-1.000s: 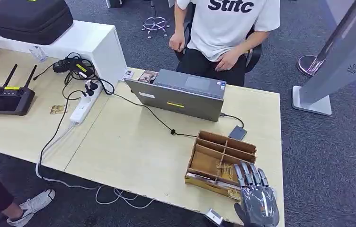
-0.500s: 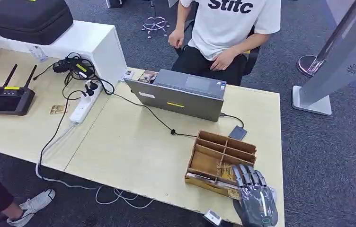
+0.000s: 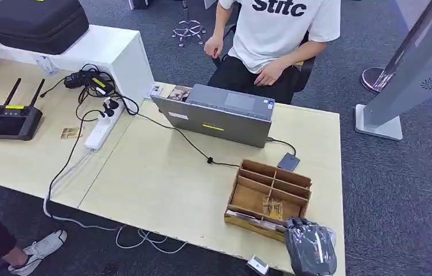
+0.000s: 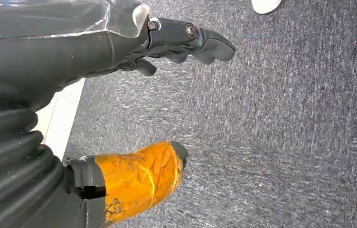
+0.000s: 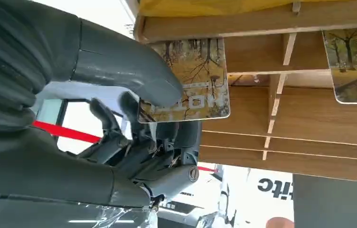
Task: Pass the card to the sensor for recognition and then transmit it.
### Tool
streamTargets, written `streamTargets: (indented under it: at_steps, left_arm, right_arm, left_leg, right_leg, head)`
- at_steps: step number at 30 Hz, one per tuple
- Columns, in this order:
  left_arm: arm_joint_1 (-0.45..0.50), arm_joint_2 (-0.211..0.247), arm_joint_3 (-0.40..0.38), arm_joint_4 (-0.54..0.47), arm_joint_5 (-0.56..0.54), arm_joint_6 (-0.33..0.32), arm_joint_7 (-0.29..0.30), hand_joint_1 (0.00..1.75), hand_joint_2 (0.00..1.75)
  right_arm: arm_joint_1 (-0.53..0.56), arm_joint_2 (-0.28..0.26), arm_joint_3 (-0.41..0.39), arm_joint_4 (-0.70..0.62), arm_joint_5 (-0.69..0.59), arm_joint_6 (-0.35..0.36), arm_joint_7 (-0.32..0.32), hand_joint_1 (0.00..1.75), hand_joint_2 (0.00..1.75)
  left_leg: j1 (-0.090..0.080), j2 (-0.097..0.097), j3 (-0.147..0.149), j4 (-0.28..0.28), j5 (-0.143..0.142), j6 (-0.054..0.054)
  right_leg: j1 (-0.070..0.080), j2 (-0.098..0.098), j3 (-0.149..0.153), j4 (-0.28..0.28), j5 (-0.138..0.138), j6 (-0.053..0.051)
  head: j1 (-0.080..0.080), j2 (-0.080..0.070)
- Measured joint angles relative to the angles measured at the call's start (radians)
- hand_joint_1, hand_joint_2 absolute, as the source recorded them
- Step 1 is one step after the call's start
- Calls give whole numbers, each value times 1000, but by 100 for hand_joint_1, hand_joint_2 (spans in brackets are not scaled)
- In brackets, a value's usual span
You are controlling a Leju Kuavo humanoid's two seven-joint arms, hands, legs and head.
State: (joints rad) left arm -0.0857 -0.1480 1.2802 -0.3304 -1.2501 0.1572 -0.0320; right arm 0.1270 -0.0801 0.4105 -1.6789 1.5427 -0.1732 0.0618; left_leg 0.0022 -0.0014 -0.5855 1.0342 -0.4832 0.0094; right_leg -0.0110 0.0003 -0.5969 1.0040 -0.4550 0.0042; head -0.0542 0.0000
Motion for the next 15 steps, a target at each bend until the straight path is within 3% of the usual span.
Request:
streamTargets:
  at_steps: [5, 15]
  left_arm:
    - [0, 0, 0, 0, -2, -1, 0, 0, 175]
    - [-1, 1, 0, 0, -11, -5, 0, 0, 175]
  right_arm:
    - [-19, 0, -3, 2, 3, -2, -16, 175, 175]
    - [-177, 0, -48, 9, -66, -32, -74, 175, 175]
  left_leg:
    - [0, 0, 0, 0, 0, 0]
    - [0, 2, 0, 0, 1, 0]
  right_leg:
    - [0, 0, 0, 0, 0, 0]
    - [0, 1, 0, 0, 2, 1]
  head:
    - [0, 0]
    - [0, 0]
